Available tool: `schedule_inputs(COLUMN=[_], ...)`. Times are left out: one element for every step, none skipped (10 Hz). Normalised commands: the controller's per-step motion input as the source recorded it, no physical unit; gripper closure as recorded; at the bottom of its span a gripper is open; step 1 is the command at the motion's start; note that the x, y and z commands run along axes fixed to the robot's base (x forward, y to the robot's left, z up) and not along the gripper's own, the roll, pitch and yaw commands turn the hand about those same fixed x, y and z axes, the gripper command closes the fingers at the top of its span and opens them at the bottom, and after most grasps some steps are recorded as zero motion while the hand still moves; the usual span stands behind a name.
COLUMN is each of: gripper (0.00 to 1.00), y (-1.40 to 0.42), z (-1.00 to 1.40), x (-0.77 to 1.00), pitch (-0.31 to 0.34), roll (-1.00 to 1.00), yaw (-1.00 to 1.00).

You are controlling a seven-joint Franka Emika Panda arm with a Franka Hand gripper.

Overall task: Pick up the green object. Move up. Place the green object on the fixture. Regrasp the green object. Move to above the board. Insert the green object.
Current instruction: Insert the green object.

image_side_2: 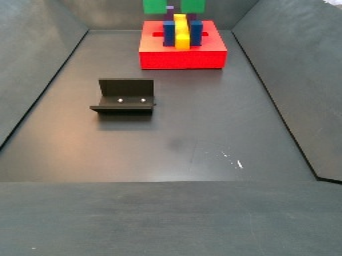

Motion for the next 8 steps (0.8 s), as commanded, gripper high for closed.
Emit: schedule_inputs(gripper=[1.0,1.0,1.0,1.0,1.0,1.0,1.0,1.0], y=[0.0,0.0,0.0,0.0,0.0,0.0,0.0,0.0], z=[-0.34,-0.35,-0.22,-0.17,-0.18,-0.15,-0.02,0.0], x=[0.0,-0.11,-0.17,-0.08,-0.04,-0.05,-0.07,-0.13], pitch=[-0.089,-0.18,-0.214,-0.176,-0.171,-0.17,-0.164,-0.161], roll=[-0.04,-0.08,-0.03,0.0,0.0,0.0,0.0,0.01], yaw=[0.0,0.0,0.09,0.06,0.05,0.08,0.11,0.11])
